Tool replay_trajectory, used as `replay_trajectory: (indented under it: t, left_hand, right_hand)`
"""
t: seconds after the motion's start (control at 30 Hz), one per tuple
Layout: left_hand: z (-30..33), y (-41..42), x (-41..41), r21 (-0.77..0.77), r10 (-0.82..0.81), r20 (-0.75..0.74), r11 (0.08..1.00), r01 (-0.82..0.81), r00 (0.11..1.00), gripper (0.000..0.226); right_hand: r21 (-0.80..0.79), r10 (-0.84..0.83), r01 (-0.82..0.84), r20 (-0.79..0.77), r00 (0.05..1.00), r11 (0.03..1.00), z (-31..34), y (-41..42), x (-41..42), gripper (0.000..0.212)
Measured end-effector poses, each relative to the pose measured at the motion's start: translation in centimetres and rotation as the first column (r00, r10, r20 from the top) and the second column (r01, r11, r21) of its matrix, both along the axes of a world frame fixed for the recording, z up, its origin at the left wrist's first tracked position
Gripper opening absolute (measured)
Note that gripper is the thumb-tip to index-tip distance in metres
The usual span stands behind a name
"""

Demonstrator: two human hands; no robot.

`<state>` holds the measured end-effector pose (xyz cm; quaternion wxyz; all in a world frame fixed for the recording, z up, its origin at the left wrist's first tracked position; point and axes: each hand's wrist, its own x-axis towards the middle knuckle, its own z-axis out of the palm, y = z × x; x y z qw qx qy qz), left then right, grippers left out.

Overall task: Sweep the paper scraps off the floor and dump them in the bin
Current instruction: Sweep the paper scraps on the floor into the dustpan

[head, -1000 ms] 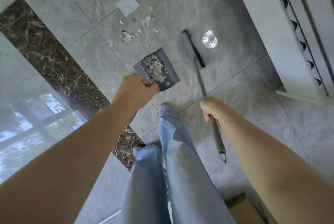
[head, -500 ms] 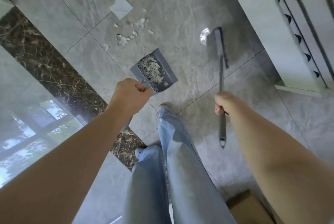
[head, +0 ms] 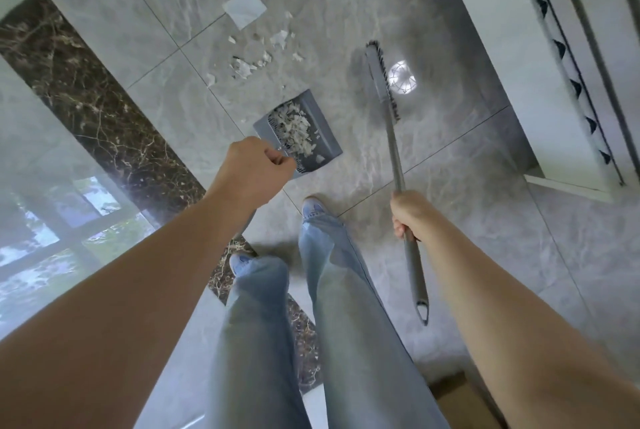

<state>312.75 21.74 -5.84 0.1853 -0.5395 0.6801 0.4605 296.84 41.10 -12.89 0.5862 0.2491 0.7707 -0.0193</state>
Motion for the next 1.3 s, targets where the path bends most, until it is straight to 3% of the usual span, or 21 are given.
replay_trajectory:
  t: [0.13,0.27,0.4,0.6,0.7,0.87,1.0,1.2,1.3]
  left_hand:
    - [-0.3,-0.1,0.2,-0.006,0.008,-0.016,1.0,-0.008,1.0,0.038]
    - [0.2,-0.3,0.8,-0.01,-0.009,-0.035,1.0,0.009,0.999,0.049]
    - [1.5,-1.6,4.4,0.008,-0.007,-0.019,1.0,0.007,1.0,0.043]
    - [4.9,-5.4,16.2,0.0,-0.075,0.023,0.997,0.075,0.997,0.043]
    - [6.6,-7.7,22.9,0.007,-0.093,0.09,0.996,0.093,0.992,0.026]
    - [8.2,-10.7,34.3,-0.028,-0.015,0.179,0.999,0.02,0.984,0.024]
    - [7.6,-12.8,41.4,-0.023,-0.005,0.253,1.0,0.011,0.968,0.02]
    - [5.5,-16.0,48.9,-0.011,0.004,0.319,1.0,0.0,0.948,0.019]
    - [3.6,-16.9,51.4,-0.001,0.003,0.336,1.0,-0.003,0.942,0.03]
  right_hand:
    - [-0.055,0.108,-0.105,0.04,0.993,0.993,-1.0,-0.5,3.5,0.036]
    - [-0.091,0.054,-0.049,0.05,0.997,0.995,1.5,1.0,7.5,0.031]
    - [-0.183,0.019,-0.019,-0.004,1.0,0.983,4.6,1.3,10.3,0.031]
    - [-0.169,-0.04,0.031,-0.05,0.998,0.985,5.9,-1.7,13.1,0.038]
    - [-0.135,-0.008,0.003,-0.033,0.999,0.991,5.9,-2.5,16.1,0.04]
    - [-0.122,0.054,-0.05,0.024,0.998,0.991,5.8,-5.0,22.9,0.036]
    - [-0.239,0.245,-0.238,0.002,0.97,0.942,5.1,-7.6,26.8,0.033]
    - [-0.212,0.239,-0.242,-0.038,0.97,0.947,2.8,-12.4,30.2,0.031]
    - [-0.103,0.206,-0.211,-0.056,0.977,0.972,1.3,-15.3,31.1,0.033]
